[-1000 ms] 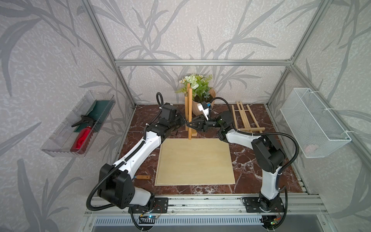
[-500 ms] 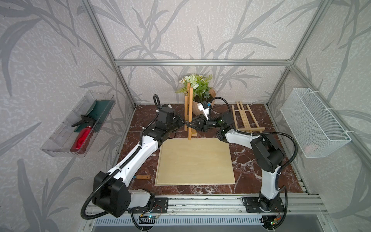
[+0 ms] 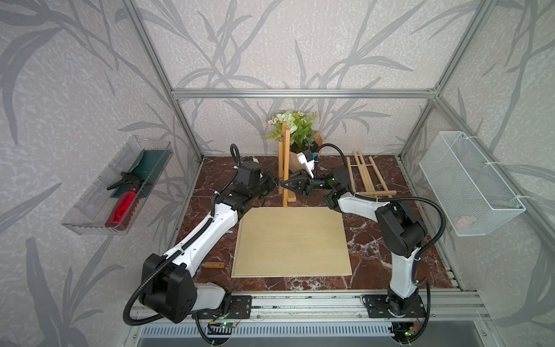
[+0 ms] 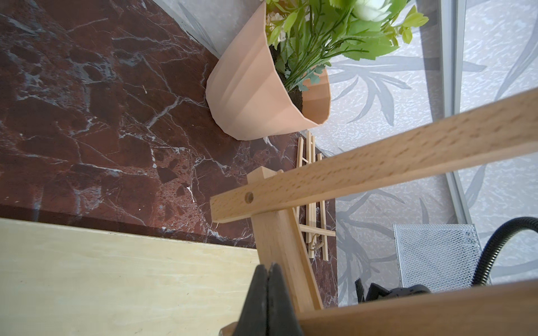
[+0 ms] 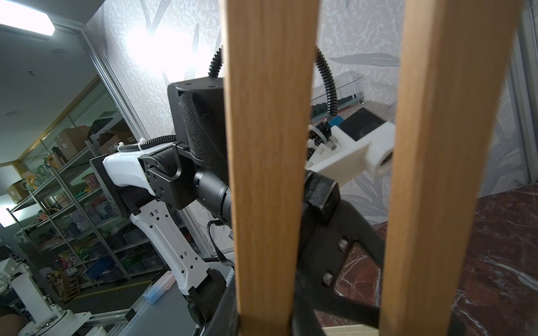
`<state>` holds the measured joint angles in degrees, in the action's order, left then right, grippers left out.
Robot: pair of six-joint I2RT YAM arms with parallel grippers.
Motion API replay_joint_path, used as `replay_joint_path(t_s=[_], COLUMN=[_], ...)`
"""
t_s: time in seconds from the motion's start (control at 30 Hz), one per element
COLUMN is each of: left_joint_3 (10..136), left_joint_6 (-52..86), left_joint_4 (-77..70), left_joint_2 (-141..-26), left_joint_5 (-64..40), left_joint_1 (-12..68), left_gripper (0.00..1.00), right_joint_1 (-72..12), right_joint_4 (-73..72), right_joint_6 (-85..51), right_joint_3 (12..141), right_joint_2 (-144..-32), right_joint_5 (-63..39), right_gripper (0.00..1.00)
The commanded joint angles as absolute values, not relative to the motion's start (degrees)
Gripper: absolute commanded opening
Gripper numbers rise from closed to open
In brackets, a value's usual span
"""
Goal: Disassemble the easel
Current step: Fold up the easel, then place the easel at the center of the board.
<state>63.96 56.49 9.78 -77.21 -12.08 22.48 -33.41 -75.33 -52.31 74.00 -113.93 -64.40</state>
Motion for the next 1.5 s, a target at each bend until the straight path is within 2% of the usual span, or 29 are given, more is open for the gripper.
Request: replay_joint_path(t_s=[0.0,0.33,0.5,0.6,0.7,0.83,1.0,1.17,1.27,1.47], left_joint_3=[64.49,64.54,62.43,61.50,59.92,57.27,53.44,52.55,50.58,48.60], left_joint_6=[58.40,52.17,50.19,47.48,43.51,37.65,33.54,28.35,27.03,27.51], left_joint_4=[4.24,15.01,19.44,24.05,28.75,34.73,39.96,43.62,44.70,43.09], left_joint_2=[-77.73,-70.96,-65.52,-61.70,-57.47,-52.12,-45.22,-40.02,-38.39,-36.15], left_joint_5=[-17.53,-10.02,-7.73,-4.78,-0.43,5.81,11.15,12.79,14.66,11.41], left_joint_1=[24.22,23.15,20.53,18.71,17.78,17.49,17.24,17.23,17.24,17.23], left_gripper=[0.00,0.00,0.06,0.07,0.09,0.11,0.12,0.14,0.14,0.15], right_joint_1=[-34.49,-34.57,-35.14,-35.91,-37.87,-42.49,-43.01,-46.15,-47.04,-48.66], right_joint_4=[-80.60,-73.97,-67.74,-59.25,-39.55,-14.01,-10.41,2.54,10.22,26.98], right_joint_6=[-51.70,-46.32,-41.34,-34.49,-19.16,1.36,1.58,10.23,13.11,19.61], right_joint_3=[77.10,76.56,76.89,77.25,78.78,84.61,89.91,99.24,106.97,126.37], right_joint_2=[-114.84,-114.08,-113.93,-113.11,-110.75,-110.17,-114.68,-119.75,-123.94,-135.20], right_joint_5=[-64.01,-62.47,-61.22,-59.43,-54.61,-42.38,-41.61,-31.75,-28.43,-19.15], right_gripper=[0.00,0.00,0.00,0.00,0.00,0.00,0.00,0.00,0.00,0.00])
